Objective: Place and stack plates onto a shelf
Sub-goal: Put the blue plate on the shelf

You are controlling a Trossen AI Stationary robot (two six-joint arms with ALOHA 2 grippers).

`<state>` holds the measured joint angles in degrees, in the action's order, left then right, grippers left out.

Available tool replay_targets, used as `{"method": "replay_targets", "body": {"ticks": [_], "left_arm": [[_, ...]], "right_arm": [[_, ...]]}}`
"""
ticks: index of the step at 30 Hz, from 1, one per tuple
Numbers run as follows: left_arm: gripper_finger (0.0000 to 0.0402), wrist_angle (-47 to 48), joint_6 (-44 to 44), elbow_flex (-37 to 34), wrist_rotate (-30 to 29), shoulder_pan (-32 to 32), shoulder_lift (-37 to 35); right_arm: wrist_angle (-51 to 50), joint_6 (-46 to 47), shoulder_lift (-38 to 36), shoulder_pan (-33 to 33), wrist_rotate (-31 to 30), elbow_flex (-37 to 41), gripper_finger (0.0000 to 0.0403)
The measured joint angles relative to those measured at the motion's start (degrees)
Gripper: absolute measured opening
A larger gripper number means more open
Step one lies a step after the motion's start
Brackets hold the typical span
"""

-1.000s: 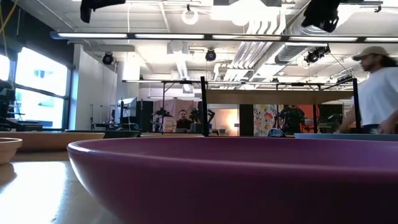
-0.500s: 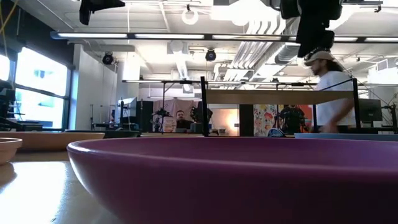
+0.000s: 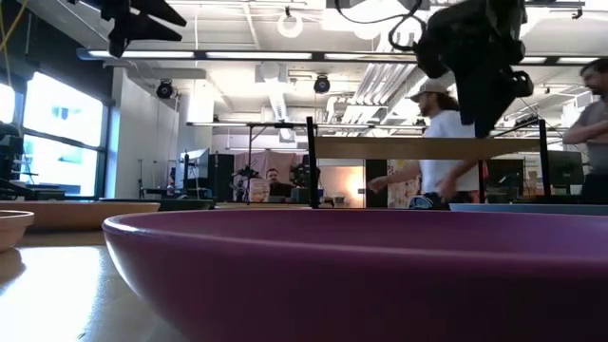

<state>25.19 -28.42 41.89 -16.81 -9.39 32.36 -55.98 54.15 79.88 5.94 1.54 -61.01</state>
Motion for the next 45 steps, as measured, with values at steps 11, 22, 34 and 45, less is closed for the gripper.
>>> {"method": "replay_targets", "body": {"ticks": [11,22,34,45], "left_arm": [[0.0122,1.7,0.0,0.0,0.2,0.0,0.0],[0.0122,2.5,0.1,0.0,0.2,0.0,0.0],[0.0122,2.5,2.0,0.0,0.2,0.0,0.0],[0.0122,2.6,2.1,0.0,0.2,0.0,0.0]], "right_arm": [[-0.3,7.4,9.2,2.3,-1.9,0.0,0.0172],[2.0,7.6,16.9,2.7,-2.0,0.0,0.0172],[3.2,9.0,22.4,2.7,-2.0,0.0,0.0171],[3.5,11.9,23.0,2.8,-1.5,0.0,0.0057]]}}
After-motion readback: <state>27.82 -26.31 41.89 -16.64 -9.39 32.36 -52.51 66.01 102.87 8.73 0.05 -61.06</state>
